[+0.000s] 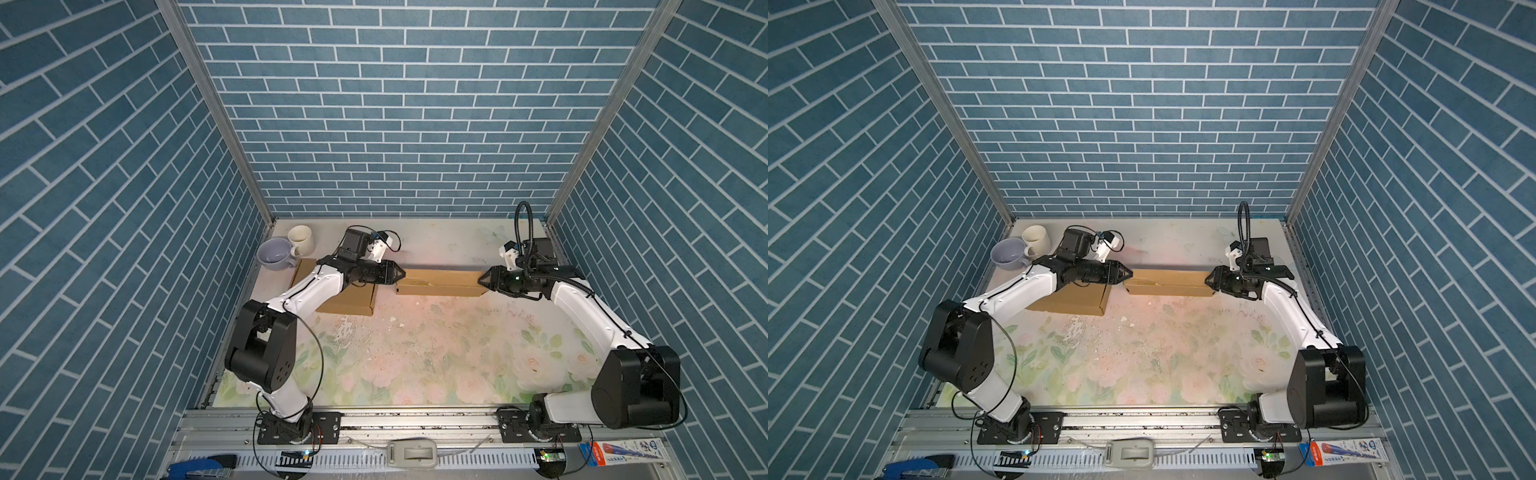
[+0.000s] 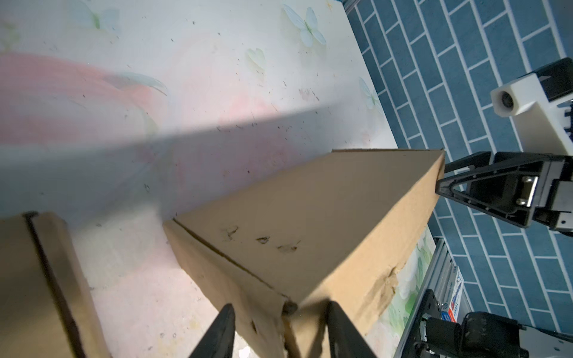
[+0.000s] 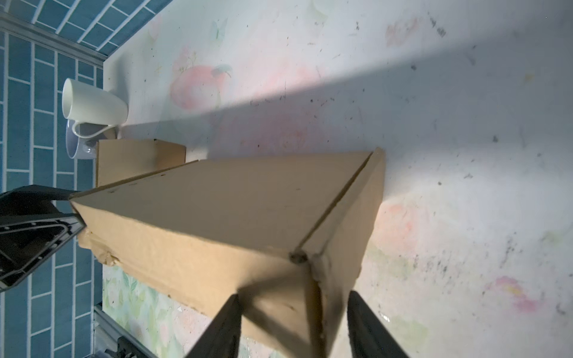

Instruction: Fold the paper box

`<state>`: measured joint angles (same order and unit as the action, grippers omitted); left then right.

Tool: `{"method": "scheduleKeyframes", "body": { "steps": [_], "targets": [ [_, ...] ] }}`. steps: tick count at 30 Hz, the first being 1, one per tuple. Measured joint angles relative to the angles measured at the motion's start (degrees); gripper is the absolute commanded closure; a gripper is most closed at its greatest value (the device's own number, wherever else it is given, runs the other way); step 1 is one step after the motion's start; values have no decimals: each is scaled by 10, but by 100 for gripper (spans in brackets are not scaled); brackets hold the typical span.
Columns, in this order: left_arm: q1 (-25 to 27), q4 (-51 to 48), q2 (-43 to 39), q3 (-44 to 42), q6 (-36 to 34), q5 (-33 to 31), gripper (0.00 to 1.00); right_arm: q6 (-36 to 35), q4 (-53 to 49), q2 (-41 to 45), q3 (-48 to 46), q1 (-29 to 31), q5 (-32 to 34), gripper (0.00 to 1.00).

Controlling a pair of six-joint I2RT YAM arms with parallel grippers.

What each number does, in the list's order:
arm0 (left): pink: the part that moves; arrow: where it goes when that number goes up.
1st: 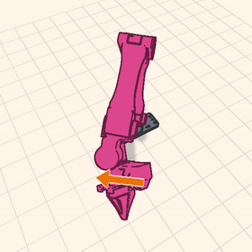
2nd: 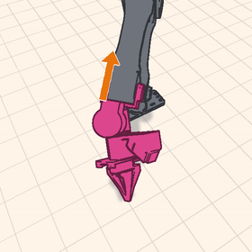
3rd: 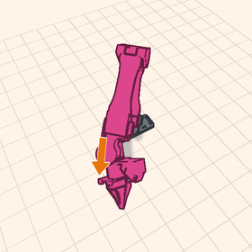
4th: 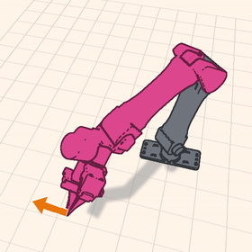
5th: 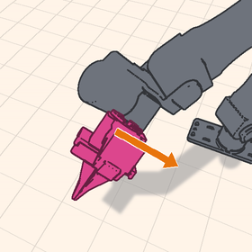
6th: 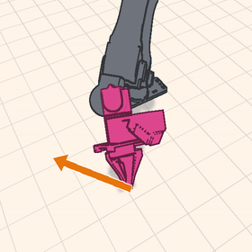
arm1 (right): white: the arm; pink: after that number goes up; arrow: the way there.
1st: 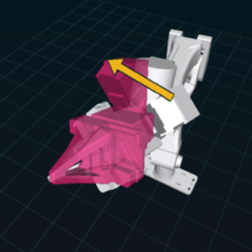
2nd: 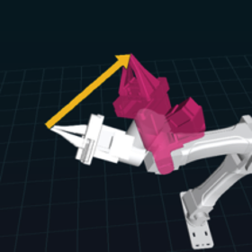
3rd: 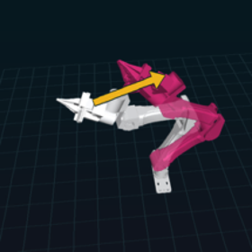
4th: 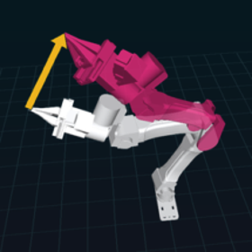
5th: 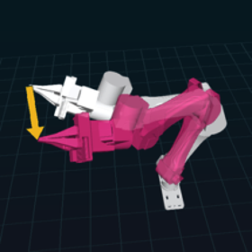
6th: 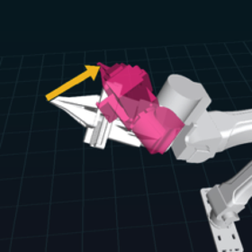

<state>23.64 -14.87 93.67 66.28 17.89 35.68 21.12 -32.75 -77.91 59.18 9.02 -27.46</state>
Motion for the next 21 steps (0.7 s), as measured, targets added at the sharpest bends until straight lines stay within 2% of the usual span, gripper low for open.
{"method": "scheduleKeyframes", "body": {
  "steps": [7, 14, 17, 21],
  "targets": [
    [19, -8, -60, -108, 22, -22, 42, 20, -18, 74, -50, 3, -24, 32],
    [26, -10, -69, -123, 28, -41, 41, 26, -26, 66, -57, 3, -25, 34],
    [27, -26, -96, -123, 14, -64, 39, 26, -26, 72, -57, 3, -2, 34],
    [26, -38, -161, -123, -30, -128, 35, 24, -8, 102, -56, -1, 65, 27]
  ]
}}
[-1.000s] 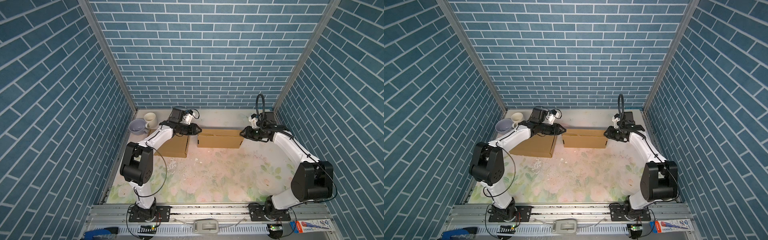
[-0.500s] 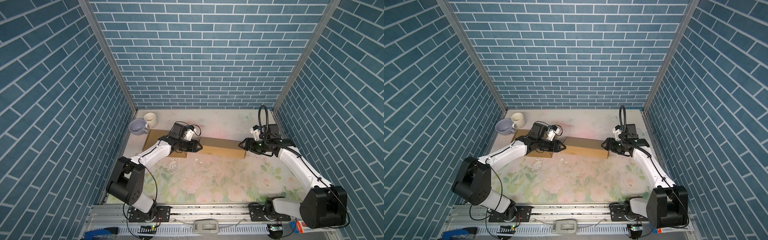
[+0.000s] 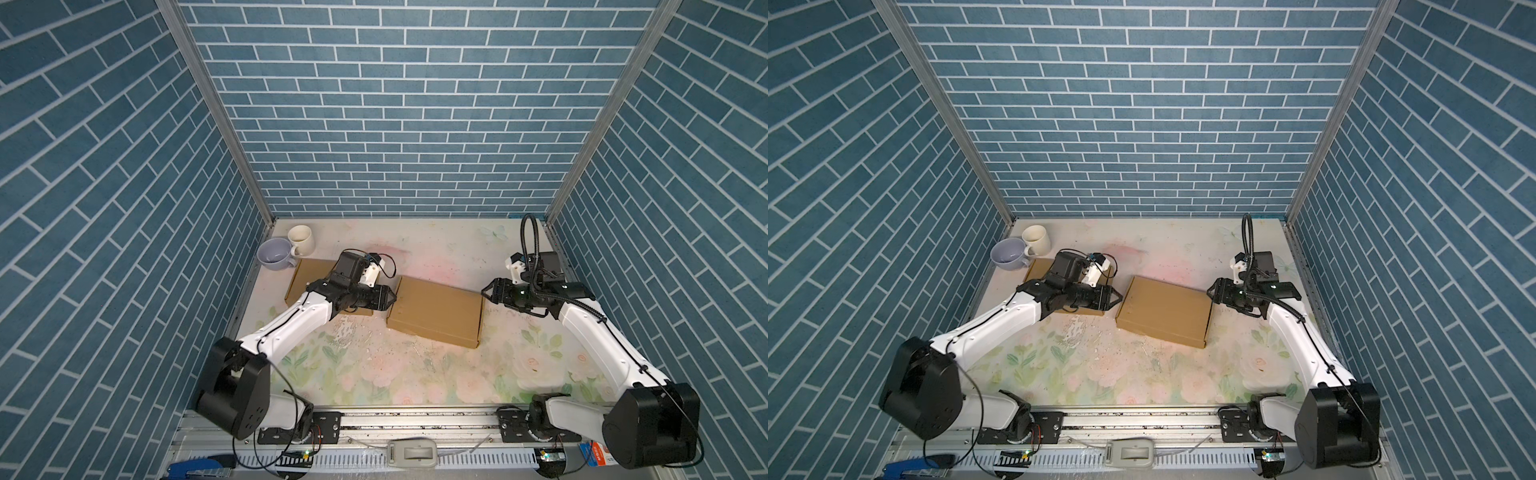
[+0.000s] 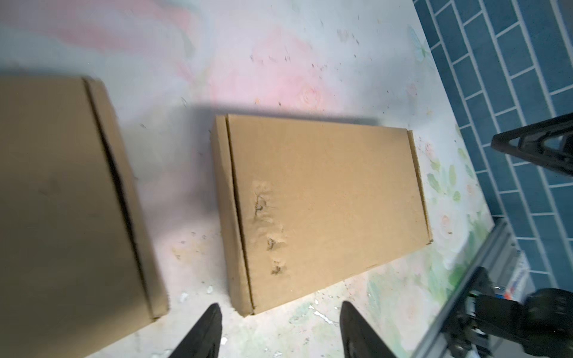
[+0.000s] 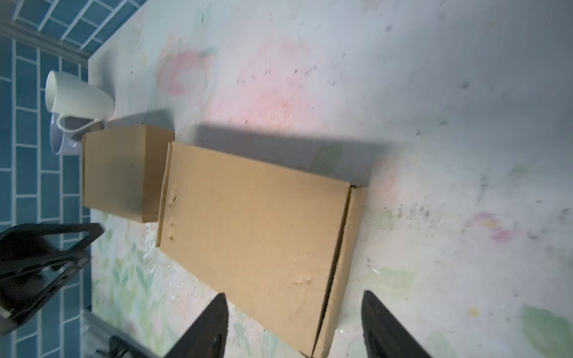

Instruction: Fold the paper box

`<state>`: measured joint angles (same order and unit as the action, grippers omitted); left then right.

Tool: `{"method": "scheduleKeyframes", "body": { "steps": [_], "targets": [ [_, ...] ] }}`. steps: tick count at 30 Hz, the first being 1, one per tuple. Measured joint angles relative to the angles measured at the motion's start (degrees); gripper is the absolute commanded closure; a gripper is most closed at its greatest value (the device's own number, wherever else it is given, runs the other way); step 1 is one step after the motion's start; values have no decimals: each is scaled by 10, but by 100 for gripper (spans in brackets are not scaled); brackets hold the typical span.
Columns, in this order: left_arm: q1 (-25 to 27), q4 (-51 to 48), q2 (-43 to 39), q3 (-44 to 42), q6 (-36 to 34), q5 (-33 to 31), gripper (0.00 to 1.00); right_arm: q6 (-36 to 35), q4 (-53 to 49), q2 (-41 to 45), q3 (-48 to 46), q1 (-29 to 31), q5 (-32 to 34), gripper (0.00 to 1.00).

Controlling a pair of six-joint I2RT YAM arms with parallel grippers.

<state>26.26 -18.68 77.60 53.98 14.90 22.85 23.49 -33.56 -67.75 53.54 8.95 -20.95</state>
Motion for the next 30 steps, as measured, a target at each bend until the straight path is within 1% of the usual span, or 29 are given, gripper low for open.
{"method": "scheduleKeyframes", "body": {
  "steps": [3, 5, 7, 10, 12, 13, 15, 18, 21, 23, 27, 30],
  "targets": [
    [-2, 42, -63, -20, -52, -70, 25, -20, 87, 43, -17, -11, 99, 24],
    [-4, 79, -104, -49, -89, -147, 24, -43, 155, 64, -41, -21, 176, 23],
    [-12, 109, -127, -79, -118, -221, 23, -60, 221, 64, -70, -34, 238, 23],
    [-34, 159, -144, -139, -148, -323, 22, -83, 315, 40, -130, -48, 307, 23],
    [-51, 195, -155, -192, -158, -377, 20, -95, 377, 18, -179, -50, 344, 23],
    [-64, 214, -161, -222, -160, -398, 19, -103, 407, 8, -204, -52, 356, 23],
    [-91, 255, -171, -275, -162, -418, 19, -116, 454, -10, -244, -53, 370, 23],
    [-142, 329, -172, -344, -165, -412, 18, -131, 524, -31, -283, -58, 372, 23],
    [-179, 413, -138, -380, -167, -389, 17, -147, 585, -52, -290, -66, 367, 23],
    [-193, 458, -104, -383, -174, -365, 17, -157, 627, -64, -294, -70, 361, 23],
    [-217, 582, -30, -382, -191, -303, 17, -175, 711, -88, -317, -75, 345, 23],
    [-231, 629, 21, -370, -202, -258, 17, -186, 769, -122, -334, -76, 331, 23]
  ]
}}
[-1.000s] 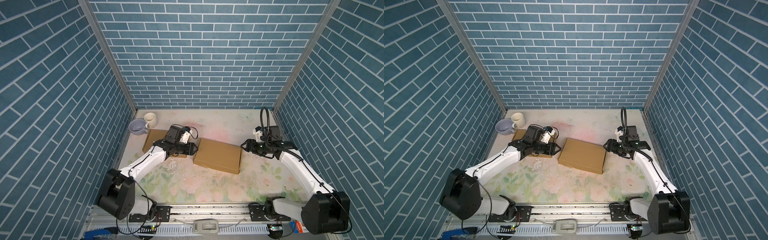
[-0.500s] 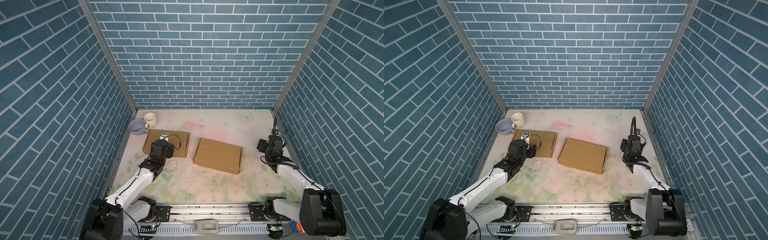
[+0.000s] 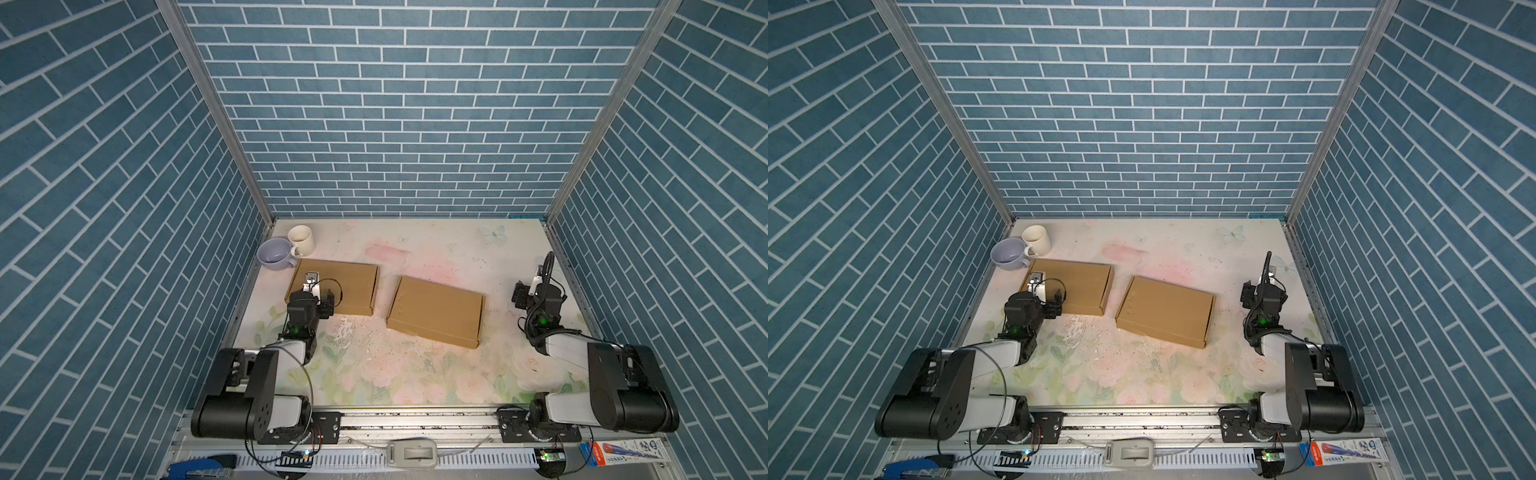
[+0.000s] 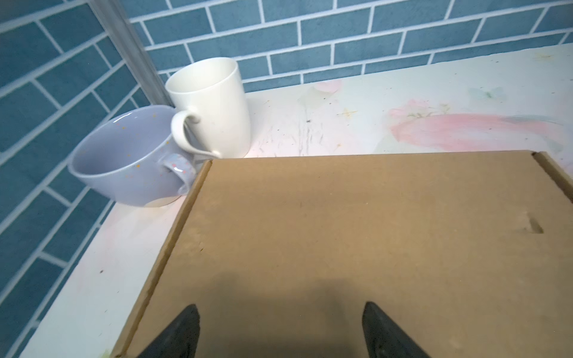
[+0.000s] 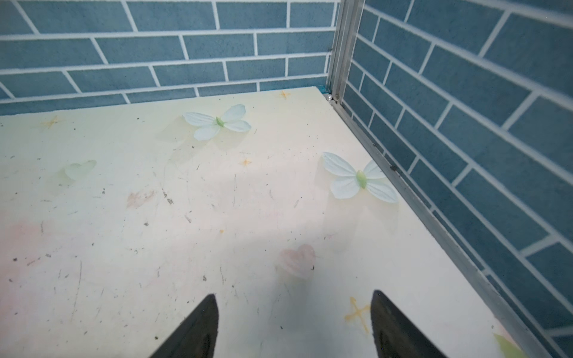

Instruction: Fold the paper box

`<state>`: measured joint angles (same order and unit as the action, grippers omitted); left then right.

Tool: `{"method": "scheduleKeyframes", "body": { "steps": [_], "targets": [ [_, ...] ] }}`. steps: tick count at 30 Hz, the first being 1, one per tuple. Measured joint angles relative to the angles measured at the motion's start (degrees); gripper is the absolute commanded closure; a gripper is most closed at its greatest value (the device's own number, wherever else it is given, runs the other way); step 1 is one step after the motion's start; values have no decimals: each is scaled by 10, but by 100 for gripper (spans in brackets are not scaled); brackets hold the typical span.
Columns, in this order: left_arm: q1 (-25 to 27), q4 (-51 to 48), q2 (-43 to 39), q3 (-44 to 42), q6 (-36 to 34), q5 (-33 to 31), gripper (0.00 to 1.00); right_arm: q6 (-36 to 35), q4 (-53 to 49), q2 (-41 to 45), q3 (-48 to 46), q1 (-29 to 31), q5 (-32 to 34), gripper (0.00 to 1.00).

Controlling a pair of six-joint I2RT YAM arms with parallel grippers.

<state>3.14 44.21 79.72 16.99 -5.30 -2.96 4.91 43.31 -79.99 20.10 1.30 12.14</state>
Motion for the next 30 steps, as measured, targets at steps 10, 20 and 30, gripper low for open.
{"method": "scheduleKeyframes", "body": {
  "steps": [10, 20, 30],
  "targets": [
    [-11, 72, 78, 24, 2, 13, 0, -20, 88, -82, -12, -3, -30, 20],
    [-15, 74, 78, 37, 21, -21, 1, -18, 76, -82, 0, -19, -34, 21],
    [-3, 74, 78, 37, 5, -13, 0, -14, 70, -82, 1, -22, -38, 1]
  ]
}}
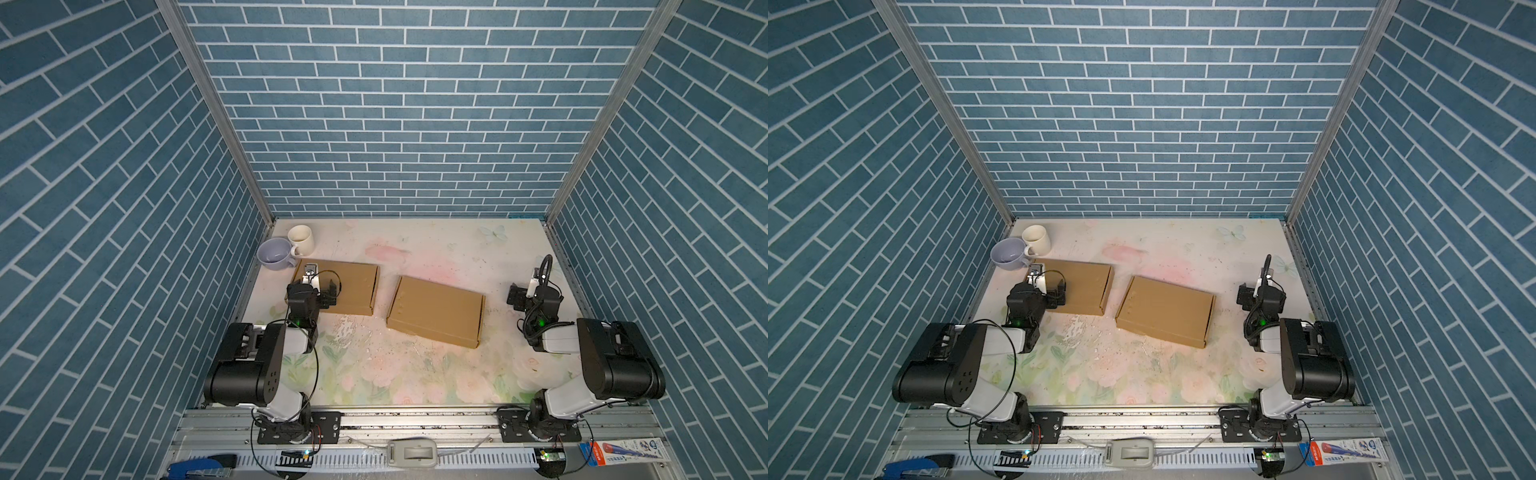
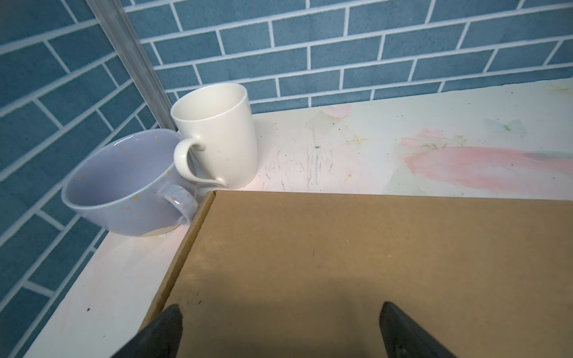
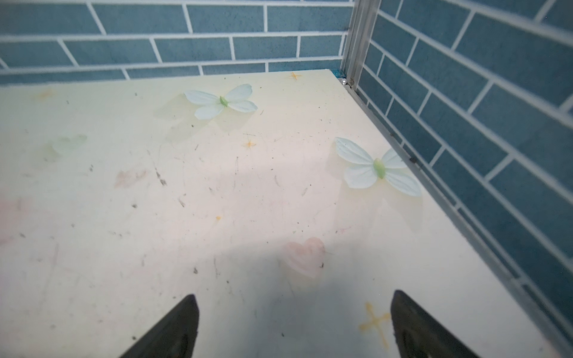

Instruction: Fold the paper box

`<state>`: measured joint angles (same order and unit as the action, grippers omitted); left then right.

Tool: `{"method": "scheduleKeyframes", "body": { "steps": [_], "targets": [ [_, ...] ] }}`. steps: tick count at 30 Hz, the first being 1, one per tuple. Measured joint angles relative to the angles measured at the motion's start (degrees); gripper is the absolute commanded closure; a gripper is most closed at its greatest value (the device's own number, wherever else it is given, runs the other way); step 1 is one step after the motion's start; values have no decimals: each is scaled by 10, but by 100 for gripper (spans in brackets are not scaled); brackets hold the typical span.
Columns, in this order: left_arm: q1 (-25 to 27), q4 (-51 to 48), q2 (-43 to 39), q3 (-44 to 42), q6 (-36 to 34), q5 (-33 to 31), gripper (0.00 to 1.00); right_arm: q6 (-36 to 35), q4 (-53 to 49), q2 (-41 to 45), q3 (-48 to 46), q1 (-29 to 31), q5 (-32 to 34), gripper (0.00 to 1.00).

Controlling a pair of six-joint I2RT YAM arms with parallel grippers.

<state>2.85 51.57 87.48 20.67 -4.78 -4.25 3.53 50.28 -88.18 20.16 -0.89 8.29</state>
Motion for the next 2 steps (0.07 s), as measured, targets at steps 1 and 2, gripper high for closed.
{"method": "scheduleKeyframes", "body": {
  "steps": [1, 2],
  "targets": [
    [2, -1, 0, 0, 0, -2, 0, 0, -1, 0, 0, 0, 0, 1],
    [3, -2, 0, 0, 0, -3, 0, 1, -1, 0, 0, 0, 0, 1]
  ]
}}
